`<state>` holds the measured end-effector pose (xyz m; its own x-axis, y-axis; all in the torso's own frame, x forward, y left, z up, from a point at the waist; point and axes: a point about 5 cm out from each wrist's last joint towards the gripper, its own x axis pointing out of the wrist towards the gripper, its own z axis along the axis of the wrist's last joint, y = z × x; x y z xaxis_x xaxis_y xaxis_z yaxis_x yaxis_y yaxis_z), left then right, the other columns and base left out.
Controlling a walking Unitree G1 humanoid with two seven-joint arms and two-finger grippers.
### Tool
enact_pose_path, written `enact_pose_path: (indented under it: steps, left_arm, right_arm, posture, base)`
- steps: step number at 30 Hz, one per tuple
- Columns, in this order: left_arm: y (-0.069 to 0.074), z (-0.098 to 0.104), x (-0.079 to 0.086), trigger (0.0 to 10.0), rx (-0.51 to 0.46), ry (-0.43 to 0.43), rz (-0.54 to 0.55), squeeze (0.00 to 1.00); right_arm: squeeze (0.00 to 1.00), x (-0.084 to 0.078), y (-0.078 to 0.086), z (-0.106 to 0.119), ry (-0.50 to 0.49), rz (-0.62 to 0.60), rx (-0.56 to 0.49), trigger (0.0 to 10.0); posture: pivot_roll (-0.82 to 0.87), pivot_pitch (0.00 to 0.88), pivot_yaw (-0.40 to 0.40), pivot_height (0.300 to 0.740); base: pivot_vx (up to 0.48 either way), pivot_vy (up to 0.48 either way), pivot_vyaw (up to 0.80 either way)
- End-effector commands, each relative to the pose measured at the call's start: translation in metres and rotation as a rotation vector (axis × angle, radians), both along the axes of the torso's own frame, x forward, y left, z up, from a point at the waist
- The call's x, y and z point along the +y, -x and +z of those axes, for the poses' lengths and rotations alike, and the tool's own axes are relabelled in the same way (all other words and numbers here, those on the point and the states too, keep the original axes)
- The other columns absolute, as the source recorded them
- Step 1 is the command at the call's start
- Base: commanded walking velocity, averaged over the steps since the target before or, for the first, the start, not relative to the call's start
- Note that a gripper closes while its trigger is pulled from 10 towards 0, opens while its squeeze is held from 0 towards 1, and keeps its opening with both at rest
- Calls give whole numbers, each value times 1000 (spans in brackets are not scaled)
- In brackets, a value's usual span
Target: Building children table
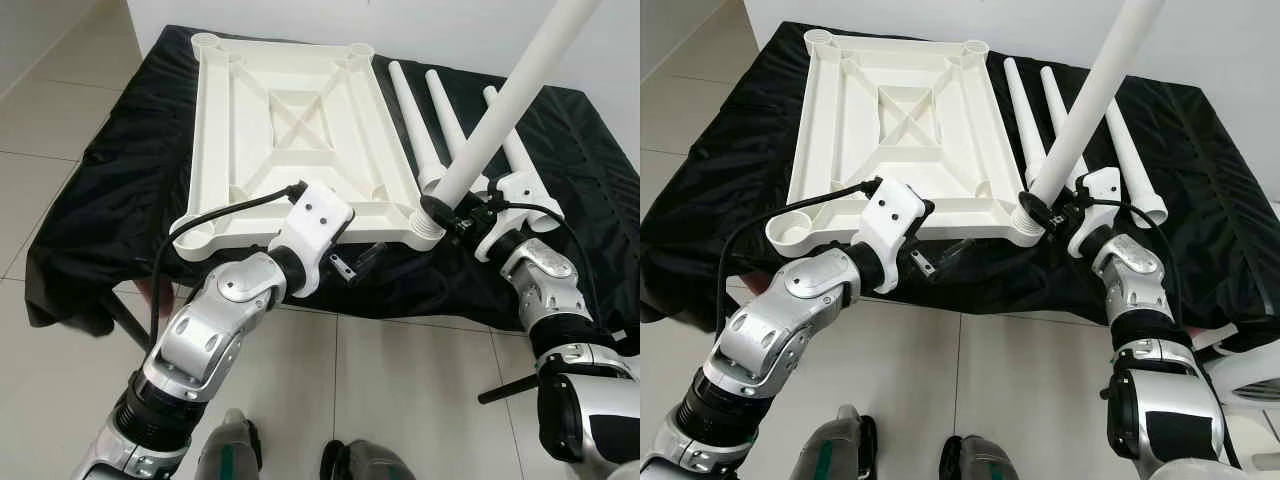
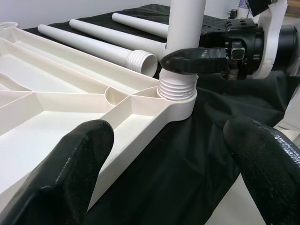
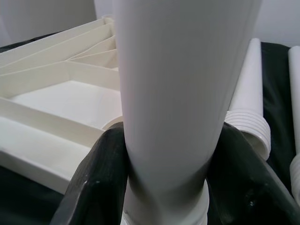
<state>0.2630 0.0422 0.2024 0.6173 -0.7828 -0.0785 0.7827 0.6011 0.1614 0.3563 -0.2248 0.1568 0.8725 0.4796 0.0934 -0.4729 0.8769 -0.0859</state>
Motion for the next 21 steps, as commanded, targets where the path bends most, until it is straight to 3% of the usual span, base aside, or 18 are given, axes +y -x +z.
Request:
enact_pose_path:
  steps: [1,21]
  left_arm:
    - [4,2,-1,10000,-1,11,-21,0]
    - [4,2,-1,10000,3,8,-27,0]
  right_arm:
    - [0,-5,3,-9,-38,-61,18,10000]
    - [0,19,3,-10,-181,-319,-82,10000]
  posture:
    - [122,89,-76,740]
    - [116,94,-78,740]
  base:
    - [0,0,0]
    - [0,0,0]
